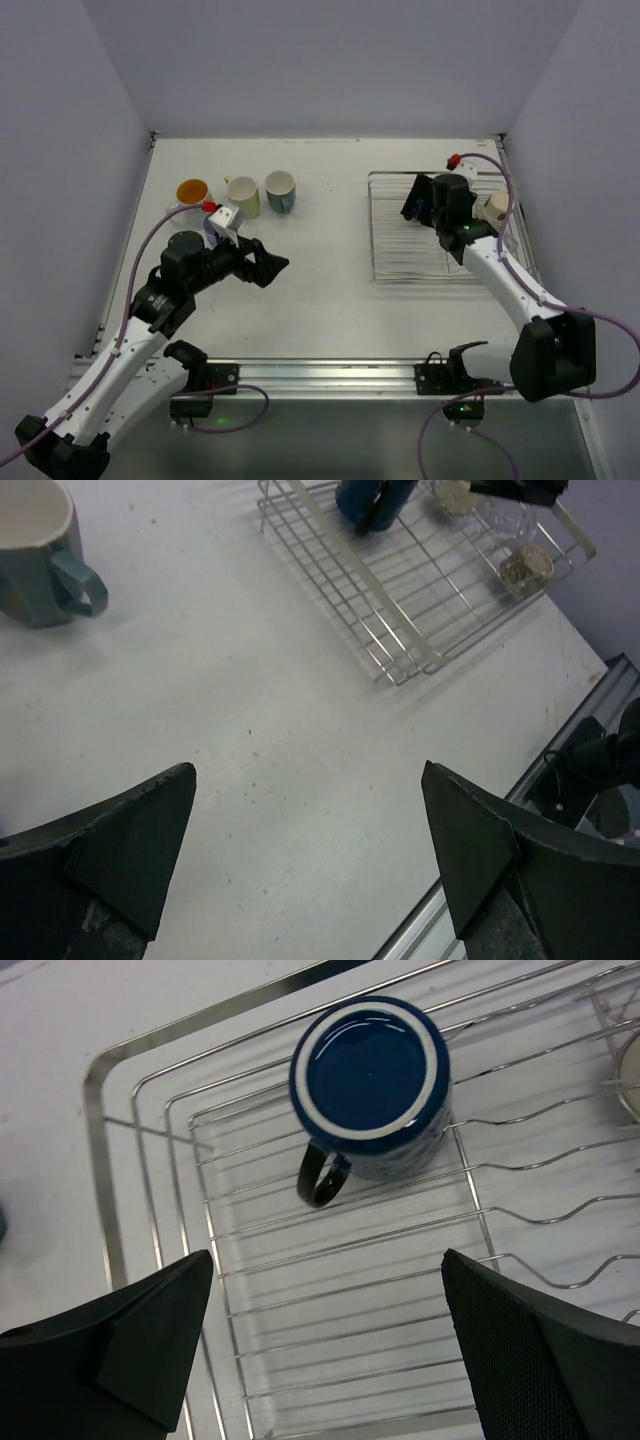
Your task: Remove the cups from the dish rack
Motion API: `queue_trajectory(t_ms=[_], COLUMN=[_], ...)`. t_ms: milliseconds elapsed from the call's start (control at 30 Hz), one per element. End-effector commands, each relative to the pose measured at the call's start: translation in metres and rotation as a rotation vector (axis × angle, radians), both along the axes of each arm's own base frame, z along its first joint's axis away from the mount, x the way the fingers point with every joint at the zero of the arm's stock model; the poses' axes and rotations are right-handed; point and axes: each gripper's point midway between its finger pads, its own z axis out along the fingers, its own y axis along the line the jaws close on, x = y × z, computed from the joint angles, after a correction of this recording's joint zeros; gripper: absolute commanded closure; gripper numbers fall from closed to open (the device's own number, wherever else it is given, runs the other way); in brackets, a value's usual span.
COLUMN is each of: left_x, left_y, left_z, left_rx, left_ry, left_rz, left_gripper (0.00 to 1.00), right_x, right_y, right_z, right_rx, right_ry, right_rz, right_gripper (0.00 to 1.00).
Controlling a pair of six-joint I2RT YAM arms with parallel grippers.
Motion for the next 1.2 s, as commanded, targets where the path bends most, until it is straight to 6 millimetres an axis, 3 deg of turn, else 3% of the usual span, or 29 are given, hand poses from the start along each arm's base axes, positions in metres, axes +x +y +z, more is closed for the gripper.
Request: queue_trajectory(t_ms=[0,33,200,433,467,700,867,1000,1033,1067,1133,1167], left_x=[-0.016,-0.018,-0.027,-0.031,-0.032,-0.031,-0.027,-0.024,-0.023,-0.022,-0.02,-0.02], left_y=[-0.009,-0.007,-0.006,-0.016,-0.015,-0.015,-0.016,-0.014,-0.013,-0.013,-0.012,-0.012], left_z=[0.02,0.021,0.032,0.022,0.023,0.022,0.017,0.015,0.015,0.014,0.013,0.012], left_rx=[-0.08,-0.075,-0.084,-0.068,-0.066,-0.058,-0.049,-0.046,-0.045,-0.046,-0.048,-0.049], left_ry=[-0.117,-0.127,-0.176,-0.129,-0.135,-0.132,-0.114,-0.106,-0.103,-0.101,-0.09,-0.085], left_rz=[-0.088,-0.087,-0.113,-0.182,-0.179,-0.171,-0.168,-0.154,-0.149,-0.149,-0.141,-0.142], left_gripper=[0.0,0.0,0.0,0.0,0.0,0.0,0.0,0.0,0.0,0.0,0.0,0.0], right_x=[0.028,0.036,0.062,0.091,0.092,0.11,0.113,0.108,0.104,0.105,0.099,0.102], right_y=[-0.028,-0.031,-0.033,-0.041,-0.043,-0.038,-0.037,-0.033,-0.034,-0.034,-0.033,-0.029], right_z=[0.005,0.009,-0.008,-0.025,-0.037,-0.061,-0.065,-0.06,-0.061,-0.048,-0.042,-0.016], right_rx=[-0.085,-0.087,-0.088,-0.091,-0.093,-0.114,-0.117,-0.104,-0.104,-0.1,-0.087,-0.066], right_ry=[0.016,0.008,0.063,0.126,0.16,0.231,0.253,0.245,0.249,0.21,0.185,0.098], right_rz=[-0.1,-0.118,-0.11,-0.114,-0.112,-0.073,-0.058,-0.039,-0.04,-0.043,-0.041,-0.029], right_gripper=[0.01,0.01,0.01,0.01,0.01,0.01,0.01,0.17,0.38,0.48,0.68,0.7])
